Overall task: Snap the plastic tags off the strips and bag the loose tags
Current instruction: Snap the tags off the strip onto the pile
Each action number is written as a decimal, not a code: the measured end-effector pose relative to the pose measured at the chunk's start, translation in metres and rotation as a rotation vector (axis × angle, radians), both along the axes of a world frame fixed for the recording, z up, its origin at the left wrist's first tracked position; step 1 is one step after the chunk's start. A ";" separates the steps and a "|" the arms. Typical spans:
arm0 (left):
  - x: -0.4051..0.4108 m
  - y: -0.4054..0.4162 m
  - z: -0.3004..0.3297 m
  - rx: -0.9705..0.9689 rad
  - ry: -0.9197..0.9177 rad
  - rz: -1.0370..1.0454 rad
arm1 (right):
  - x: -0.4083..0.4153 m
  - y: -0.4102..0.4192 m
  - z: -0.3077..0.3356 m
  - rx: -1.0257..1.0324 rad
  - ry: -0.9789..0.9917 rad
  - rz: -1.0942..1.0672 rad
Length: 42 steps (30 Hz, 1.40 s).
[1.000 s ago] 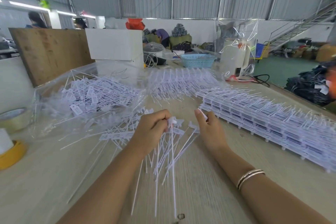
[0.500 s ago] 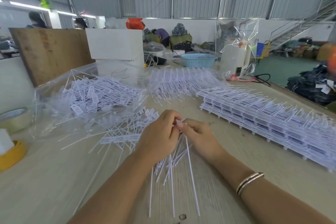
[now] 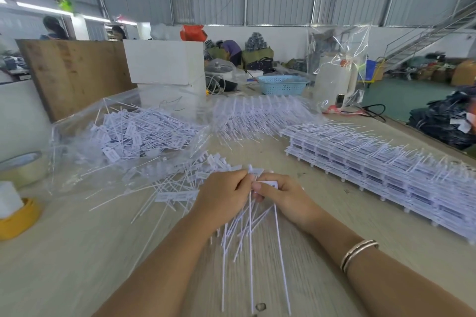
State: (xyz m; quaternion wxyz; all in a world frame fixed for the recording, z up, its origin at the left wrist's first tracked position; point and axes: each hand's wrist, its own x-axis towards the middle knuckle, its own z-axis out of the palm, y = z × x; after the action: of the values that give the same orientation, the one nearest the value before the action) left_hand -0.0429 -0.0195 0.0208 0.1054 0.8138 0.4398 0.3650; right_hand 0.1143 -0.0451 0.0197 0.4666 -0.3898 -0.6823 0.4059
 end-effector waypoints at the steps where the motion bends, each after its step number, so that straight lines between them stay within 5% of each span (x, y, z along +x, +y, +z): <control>1: 0.000 0.001 -0.001 -0.034 -0.033 -0.009 | 0.000 0.000 0.000 0.013 -0.006 0.005; 15: -0.004 0.001 -0.001 -0.303 -0.334 -0.111 | -0.006 0.000 0.004 0.473 -0.237 -0.154; 21: -0.022 0.011 0.000 -0.393 -0.571 0.011 | 0.001 -0.003 0.000 0.284 -0.069 -0.109; 27: -0.010 0.001 0.002 -0.316 -0.441 -0.056 | 0.008 0.005 -0.003 0.225 -0.078 -0.242; 34: -0.004 -0.010 0.006 -0.015 -0.163 -0.031 | 0.023 0.022 -0.003 0.069 0.104 -0.584; 37: -0.001 -0.014 0.007 0.060 -0.145 -0.052 | 0.024 0.025 -0.008 -0.013 -0.043 -0.632; 42: 0.000 -0.013 0.008 0.090 -0.159 -0.038 | 0.009 0.013 -0.002 0.259 -0.336 -0.610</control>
State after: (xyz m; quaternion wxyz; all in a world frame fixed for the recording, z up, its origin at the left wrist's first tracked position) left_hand -0.0427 -0.0326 0.0293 0.1103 0.7944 0.3974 0.4460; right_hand 0.1235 -0.0320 0.0180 0.4930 -0.5741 -0.6477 0.0888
